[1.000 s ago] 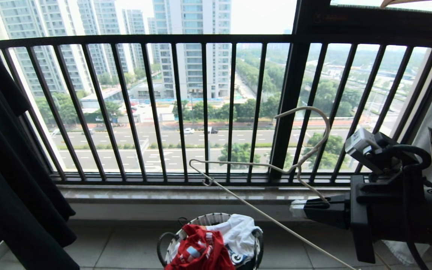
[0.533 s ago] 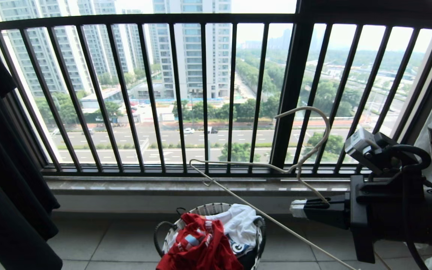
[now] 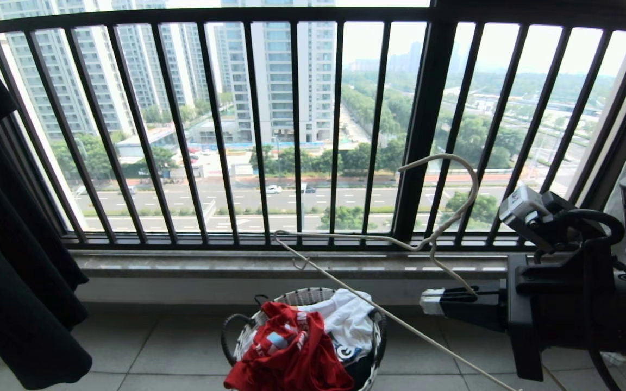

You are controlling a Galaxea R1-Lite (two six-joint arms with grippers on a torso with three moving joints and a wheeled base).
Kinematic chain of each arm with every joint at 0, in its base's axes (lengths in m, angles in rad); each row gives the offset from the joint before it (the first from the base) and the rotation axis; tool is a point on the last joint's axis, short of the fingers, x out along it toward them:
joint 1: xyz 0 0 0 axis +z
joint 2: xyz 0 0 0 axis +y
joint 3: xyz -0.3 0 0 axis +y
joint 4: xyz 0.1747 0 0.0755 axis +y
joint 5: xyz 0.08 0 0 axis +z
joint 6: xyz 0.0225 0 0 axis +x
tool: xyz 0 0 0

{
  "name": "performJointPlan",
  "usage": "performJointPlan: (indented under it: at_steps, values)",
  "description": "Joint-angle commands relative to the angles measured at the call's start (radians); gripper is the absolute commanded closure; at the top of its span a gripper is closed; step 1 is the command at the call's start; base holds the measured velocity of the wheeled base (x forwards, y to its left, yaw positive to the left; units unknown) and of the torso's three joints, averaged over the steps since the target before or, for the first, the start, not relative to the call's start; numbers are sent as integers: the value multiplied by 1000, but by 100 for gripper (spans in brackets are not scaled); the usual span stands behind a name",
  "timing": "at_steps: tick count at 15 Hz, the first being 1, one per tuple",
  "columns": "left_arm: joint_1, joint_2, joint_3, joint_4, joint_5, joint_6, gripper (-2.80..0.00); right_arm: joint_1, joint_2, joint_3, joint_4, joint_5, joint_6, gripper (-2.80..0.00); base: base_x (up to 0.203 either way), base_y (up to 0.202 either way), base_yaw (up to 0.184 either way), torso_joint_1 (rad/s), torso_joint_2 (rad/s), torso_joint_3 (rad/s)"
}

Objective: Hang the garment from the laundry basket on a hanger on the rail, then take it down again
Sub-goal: Pick up clothes from the basket

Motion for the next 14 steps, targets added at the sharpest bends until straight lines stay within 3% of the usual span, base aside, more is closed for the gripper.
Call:
performJointPlan:
  at_steps: [1, 7, 14]
  values:
    - [0, 1, 0, 1, 0, 0, 0, 0, 1, -1, -1, 2, 0, 0, 0, 0, 0, 0, 0, 0]
    - [0, 1, 0, 1, 0, 0, 0, 0, -17, -4, -5, 2, -2, 0, 0, 0, 0, 0, 0, 0]
    - [0, 1, 0, 1, 0, 0, 0, -5, -20, 31, -102, -3, -2, 0, 0, 0, 0, 0, 0, 0]
